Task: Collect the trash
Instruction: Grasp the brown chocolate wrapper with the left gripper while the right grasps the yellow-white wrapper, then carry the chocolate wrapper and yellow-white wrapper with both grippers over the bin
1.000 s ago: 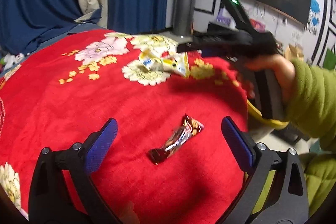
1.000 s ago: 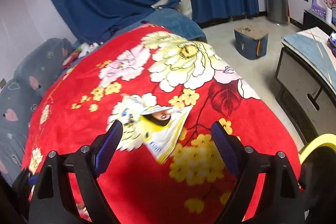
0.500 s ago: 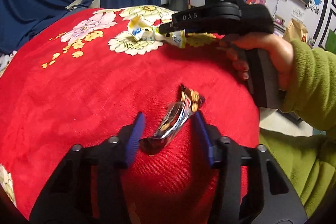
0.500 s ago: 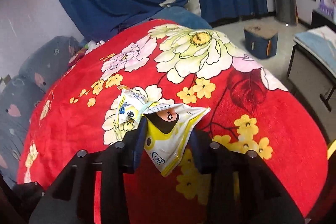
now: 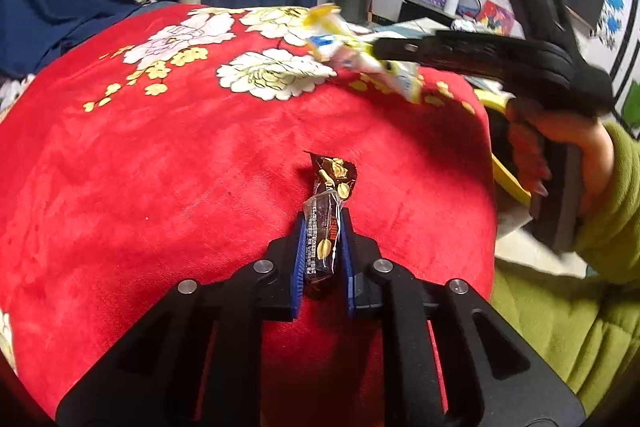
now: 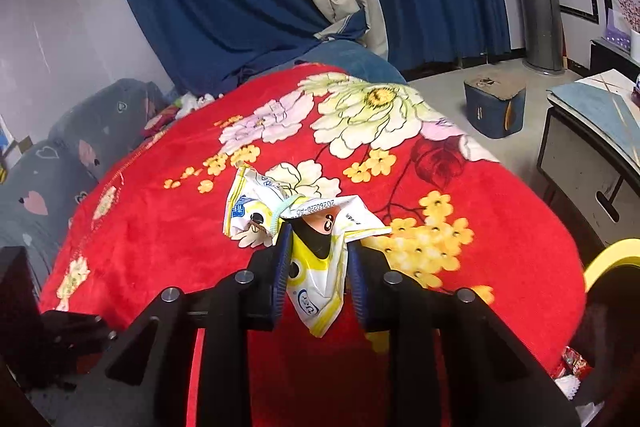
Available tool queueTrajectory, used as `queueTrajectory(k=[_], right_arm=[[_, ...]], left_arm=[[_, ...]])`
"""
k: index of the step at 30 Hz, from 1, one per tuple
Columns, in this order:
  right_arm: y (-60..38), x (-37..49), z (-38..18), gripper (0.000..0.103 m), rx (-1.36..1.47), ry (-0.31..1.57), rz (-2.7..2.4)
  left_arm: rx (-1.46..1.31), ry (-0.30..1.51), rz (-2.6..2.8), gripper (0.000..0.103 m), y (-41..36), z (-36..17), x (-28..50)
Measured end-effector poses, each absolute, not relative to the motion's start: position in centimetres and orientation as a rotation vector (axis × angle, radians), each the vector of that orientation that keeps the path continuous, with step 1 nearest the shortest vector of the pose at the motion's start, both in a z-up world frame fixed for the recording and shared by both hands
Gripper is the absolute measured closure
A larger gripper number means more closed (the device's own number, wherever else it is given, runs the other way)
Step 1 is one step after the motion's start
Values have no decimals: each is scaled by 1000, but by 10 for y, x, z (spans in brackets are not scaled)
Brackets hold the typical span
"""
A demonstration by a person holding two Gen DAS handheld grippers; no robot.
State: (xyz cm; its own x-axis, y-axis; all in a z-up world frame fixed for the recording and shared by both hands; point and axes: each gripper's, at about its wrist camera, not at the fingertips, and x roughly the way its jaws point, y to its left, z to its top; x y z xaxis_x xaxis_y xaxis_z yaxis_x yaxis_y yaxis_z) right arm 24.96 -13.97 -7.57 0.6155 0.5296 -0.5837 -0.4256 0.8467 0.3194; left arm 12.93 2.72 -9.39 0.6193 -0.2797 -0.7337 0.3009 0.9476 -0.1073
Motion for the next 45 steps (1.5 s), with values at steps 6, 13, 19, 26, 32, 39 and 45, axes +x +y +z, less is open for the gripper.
queueTrajectory(k=[6, 13, 19, 26, 32, 39, 45], right_arm=[[-162, 238, -60, 78, 177, 690, 555], [-200, 226, -51, 78, 202, 674, 514], [-236, 216, -45, 78, 216, 656, 459], [-274, 200, -43, 78, 229, 646, 395], [-296, 189, -44, 78, 235, 639, 348], [-323, 178, -41, 78, 247, 616, 286], [-347, 167, -40, 78, 251, 594, 228]], left_arm=[[-15, 806, -331, 95, 20, -79, 131], [-24, 746, -363, 95, -4, -60, 134], [-26, 714, -392, 95, -29, -51, 137], [-19, 675, -445, 95, -60, -37, 145], [-12, 646, -494, 95, -87, -28, 150], [2, 609, -537, 95, -112, -20, 151], [4, 594, -574, 95, -131, -15, 152]])
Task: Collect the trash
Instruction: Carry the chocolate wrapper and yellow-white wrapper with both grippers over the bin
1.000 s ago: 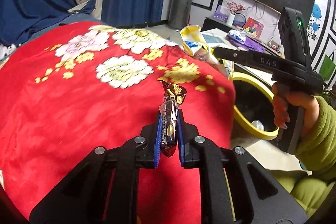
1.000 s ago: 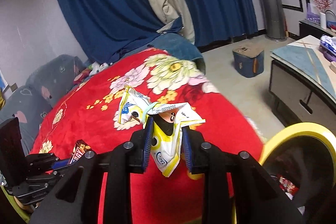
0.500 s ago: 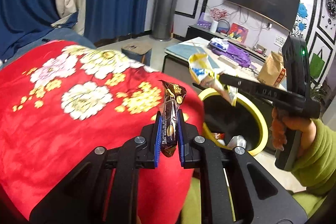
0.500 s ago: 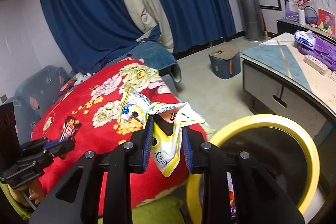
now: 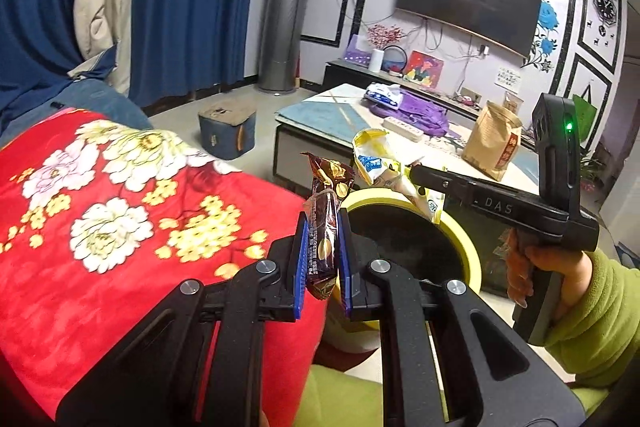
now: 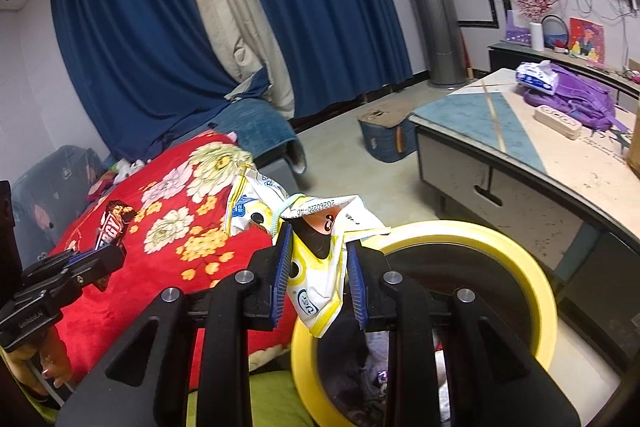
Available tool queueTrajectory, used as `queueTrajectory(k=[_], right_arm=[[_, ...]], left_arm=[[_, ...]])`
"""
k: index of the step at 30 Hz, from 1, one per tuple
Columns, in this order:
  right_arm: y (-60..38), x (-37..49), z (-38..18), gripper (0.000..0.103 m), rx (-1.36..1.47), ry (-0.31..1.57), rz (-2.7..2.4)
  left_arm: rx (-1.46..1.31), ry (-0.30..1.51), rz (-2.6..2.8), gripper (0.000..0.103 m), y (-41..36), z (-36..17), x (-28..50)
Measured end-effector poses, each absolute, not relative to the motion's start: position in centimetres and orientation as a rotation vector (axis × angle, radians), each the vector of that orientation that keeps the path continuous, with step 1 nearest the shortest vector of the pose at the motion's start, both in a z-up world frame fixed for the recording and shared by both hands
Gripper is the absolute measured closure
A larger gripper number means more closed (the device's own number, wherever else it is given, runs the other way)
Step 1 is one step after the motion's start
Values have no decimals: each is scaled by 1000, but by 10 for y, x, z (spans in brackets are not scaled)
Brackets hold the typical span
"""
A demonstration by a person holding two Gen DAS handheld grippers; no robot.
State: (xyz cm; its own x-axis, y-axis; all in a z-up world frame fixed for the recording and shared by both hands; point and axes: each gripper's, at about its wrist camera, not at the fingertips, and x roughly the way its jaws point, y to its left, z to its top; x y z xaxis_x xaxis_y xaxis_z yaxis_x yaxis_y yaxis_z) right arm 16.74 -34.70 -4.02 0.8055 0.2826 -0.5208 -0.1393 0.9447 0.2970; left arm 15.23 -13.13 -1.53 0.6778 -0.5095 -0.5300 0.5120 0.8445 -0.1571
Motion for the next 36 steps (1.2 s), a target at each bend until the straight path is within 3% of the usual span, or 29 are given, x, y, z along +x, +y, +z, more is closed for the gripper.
queueTrajectory(k=[36], right_arm=[[-430, 131, -77, 77, 282, 610, -4]], left_arm=[[64, 638, -745, 95, -218, -38, 151]])
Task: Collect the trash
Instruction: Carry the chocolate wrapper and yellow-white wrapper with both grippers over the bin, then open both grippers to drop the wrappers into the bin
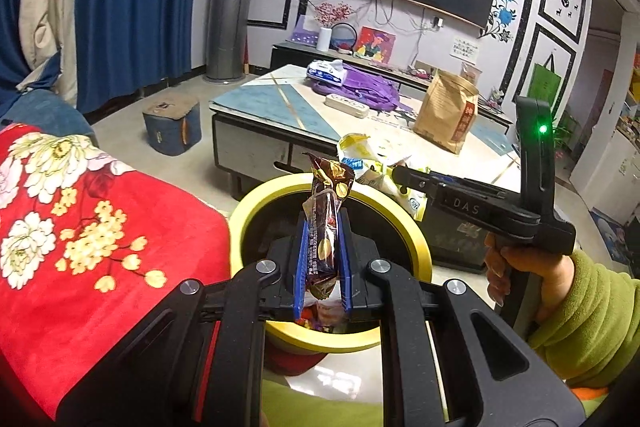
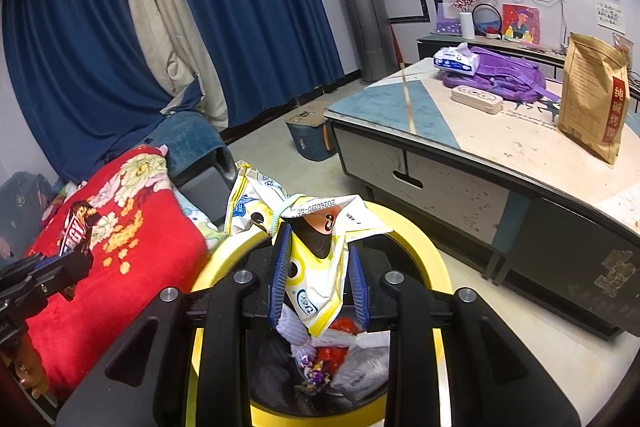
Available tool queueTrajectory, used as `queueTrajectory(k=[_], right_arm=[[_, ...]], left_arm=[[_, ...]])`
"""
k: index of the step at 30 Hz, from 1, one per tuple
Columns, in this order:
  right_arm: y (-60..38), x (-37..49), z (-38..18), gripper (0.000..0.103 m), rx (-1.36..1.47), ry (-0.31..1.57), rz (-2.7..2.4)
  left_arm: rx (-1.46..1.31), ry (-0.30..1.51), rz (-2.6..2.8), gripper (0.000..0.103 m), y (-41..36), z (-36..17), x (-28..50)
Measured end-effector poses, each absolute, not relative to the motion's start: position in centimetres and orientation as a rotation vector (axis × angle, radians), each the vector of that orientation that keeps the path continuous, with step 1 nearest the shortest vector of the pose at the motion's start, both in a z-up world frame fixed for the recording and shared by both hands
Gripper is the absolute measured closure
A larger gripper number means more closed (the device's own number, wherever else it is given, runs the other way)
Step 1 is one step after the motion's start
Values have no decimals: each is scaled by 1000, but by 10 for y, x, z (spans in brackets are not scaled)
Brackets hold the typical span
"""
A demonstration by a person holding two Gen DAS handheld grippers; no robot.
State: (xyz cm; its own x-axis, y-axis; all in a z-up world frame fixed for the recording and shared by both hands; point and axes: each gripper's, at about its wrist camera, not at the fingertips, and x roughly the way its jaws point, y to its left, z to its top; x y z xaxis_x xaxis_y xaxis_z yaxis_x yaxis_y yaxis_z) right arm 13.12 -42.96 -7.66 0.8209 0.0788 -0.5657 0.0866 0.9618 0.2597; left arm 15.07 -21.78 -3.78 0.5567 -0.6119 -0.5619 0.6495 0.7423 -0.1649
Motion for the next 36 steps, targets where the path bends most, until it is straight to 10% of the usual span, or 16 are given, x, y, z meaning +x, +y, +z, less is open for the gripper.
queueTrajectory(k=[36], right_arm=[[-427, 125, -133, 73, 261, 755, 24]], left_arm=[[106, 712, -758, 94, -277, -61, 196]])
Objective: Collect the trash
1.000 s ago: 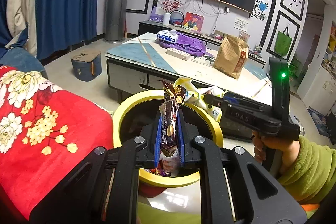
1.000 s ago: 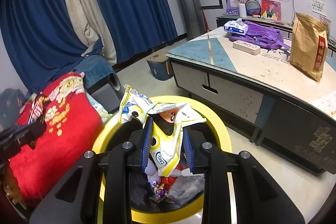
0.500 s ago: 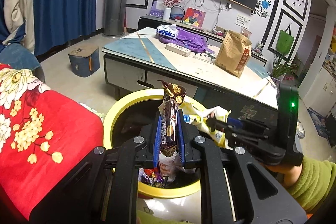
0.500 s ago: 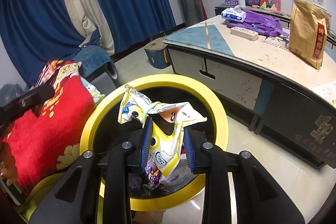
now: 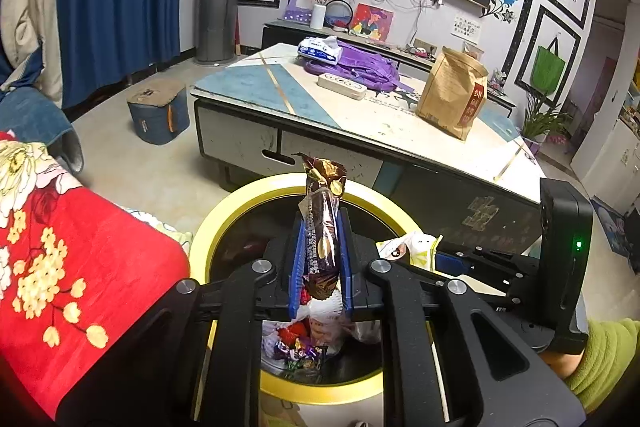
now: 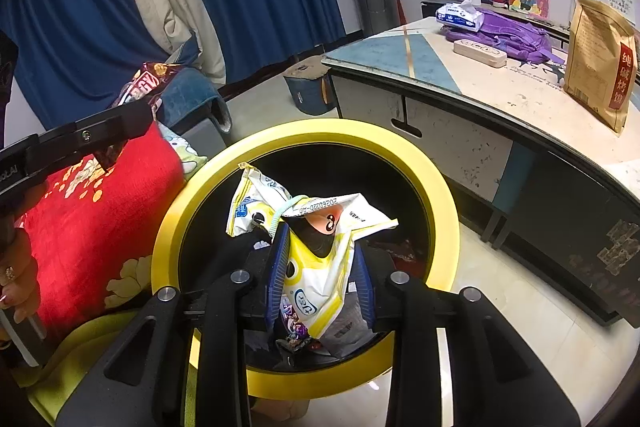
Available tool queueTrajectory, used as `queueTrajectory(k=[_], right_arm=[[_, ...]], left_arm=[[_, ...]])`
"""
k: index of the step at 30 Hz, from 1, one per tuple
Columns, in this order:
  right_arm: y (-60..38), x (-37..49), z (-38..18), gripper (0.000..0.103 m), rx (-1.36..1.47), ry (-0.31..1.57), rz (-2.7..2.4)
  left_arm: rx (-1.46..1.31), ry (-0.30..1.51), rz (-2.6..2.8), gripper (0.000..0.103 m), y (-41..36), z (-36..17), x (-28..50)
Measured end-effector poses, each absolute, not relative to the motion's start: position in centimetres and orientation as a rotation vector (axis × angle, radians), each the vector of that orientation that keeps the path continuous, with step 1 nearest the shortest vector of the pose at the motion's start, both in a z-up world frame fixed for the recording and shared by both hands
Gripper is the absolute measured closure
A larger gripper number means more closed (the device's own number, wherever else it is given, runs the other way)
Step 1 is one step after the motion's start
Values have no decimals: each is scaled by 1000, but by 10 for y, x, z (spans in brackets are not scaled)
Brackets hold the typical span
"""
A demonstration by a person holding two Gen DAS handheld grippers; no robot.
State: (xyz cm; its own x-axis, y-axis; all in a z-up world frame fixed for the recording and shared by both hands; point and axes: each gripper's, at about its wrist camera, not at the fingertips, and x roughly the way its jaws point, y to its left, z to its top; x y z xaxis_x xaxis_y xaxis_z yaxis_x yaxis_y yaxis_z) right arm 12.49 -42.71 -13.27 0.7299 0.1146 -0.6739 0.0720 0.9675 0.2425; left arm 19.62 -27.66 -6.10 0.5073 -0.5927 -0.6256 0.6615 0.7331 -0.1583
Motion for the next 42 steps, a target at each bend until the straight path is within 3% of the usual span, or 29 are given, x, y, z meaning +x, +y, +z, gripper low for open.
queueTrajectory(k=[5, 8, 9, 10, 11, 14, 16, 21, 32, 42], right_arm=[[-427, 127, -134, 72, 265, 758, 27], [-426, 126, -132, 57, 262, 750, 15], [-428, 125, -132, 54, 261, 744, 13], [-429, 124, -130, 53, 259, 737, 7], [-430, 123, -128, 48, 253, 730, -3], [-437, 116, -123, 41, 251, 711, -28], [-442, 112, -121, 37, 253, 701, -40], [-446, 102, -113, 27, 251, 678, -56], [-408, 101, -79, 7, 191, 602, -1], [-347, 104, -60, 6, 104, 574, 92]], left_arm=[[103, 714, -755, 94, -279, -61, 198], [93, 711, -746, 89, -279, -61, 200], [87, 711, -743, 77, -279, -60, 201], [78, 708, -739, 56, -278, -60, 202], [65, 704, -735, 49, -276, -59, 202], [52, 701, -731, 42, -272, -57, 201], [46, 700, -718, 24, -270, -56, 201], [26, 691, -687, 11, -256, -51, 198], [-23, 661, -544, 11, -204, -34, 187], [-25, 627, -375, 11, -141, -20, 152]])
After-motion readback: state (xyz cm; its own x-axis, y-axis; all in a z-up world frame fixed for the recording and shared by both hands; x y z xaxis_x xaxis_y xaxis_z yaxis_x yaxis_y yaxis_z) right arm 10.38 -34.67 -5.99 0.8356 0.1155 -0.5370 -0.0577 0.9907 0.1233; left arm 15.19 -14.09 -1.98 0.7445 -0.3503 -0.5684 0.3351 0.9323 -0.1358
